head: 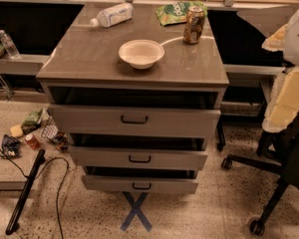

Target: Move paper bowl near blue plastic bottle

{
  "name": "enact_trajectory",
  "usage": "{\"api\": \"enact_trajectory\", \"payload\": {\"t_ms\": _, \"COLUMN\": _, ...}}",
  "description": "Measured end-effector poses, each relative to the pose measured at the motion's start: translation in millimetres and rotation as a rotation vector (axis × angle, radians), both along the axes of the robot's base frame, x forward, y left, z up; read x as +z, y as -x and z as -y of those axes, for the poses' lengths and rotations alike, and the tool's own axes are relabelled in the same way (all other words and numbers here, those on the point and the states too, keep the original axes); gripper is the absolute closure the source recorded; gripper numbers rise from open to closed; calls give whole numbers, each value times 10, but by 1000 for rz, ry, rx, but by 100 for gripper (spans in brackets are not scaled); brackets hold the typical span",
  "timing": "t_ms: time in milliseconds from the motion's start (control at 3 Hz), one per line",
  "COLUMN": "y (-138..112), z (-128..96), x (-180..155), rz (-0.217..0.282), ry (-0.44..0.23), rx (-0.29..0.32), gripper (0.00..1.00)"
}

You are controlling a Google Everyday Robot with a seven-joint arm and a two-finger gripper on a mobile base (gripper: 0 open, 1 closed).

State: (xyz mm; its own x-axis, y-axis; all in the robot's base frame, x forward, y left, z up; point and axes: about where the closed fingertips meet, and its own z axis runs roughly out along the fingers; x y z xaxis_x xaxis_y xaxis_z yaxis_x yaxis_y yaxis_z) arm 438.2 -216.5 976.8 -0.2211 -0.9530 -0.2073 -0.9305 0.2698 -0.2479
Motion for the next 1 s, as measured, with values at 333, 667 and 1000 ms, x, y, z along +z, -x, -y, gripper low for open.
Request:
{"api": "enact_trajectory", "payload": {"t_ms": 333, "y": 0, "z": 0, "x": 0, "rz": 0, "ry": 0, "rx": 0, "gripper": 0}}
{"api": "enact_trajectory", "payload": {"t_ms": 667, "y": -154, "z": -164, "x": -74, "rz": 71, "ry": -57, "rx": 24, "gripper": 0}}
{"api": "enact_trajectory", "payload": {"t_ms": 1000, "y": -321, "z": -492, "x": -208, "rz": 173, "ry": -163, "rx": 147, "gripper": 0}}
